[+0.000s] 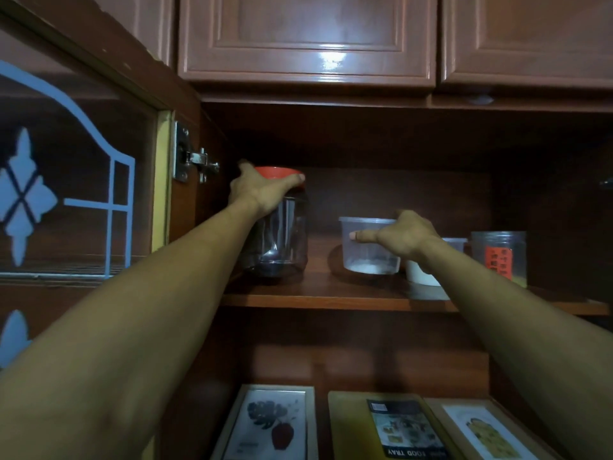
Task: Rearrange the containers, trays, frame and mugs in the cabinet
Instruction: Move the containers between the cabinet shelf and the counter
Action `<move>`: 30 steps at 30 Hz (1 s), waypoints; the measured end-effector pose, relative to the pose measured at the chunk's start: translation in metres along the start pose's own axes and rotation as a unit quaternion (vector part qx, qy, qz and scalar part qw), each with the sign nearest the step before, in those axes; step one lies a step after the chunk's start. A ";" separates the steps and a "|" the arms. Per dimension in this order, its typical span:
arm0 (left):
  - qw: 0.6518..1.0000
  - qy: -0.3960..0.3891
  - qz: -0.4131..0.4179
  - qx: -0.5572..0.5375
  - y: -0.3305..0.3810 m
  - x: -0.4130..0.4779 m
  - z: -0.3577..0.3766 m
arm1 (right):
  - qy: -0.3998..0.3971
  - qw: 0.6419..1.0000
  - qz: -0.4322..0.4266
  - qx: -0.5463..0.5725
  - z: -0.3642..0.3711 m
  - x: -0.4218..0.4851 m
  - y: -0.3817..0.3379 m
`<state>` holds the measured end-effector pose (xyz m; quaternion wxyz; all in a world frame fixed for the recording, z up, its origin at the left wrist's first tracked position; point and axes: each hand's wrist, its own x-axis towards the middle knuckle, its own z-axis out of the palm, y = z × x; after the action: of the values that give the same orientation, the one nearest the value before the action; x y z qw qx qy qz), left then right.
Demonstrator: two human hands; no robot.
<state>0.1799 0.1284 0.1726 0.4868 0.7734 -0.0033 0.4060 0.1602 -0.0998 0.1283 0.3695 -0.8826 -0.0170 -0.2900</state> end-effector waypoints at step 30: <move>0.999 -0.045 0.022 -0.018 0.051 -0.138 -0.069 | 0.003 0.999 -0.032 -0.001 -0.071 -0.132 0.008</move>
<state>0.0237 0.0998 0.1371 0.4912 0.7816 -0.0491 0.3813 0.0170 -0.1287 0.0935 0.3593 -0.8811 -0.0442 -0.3044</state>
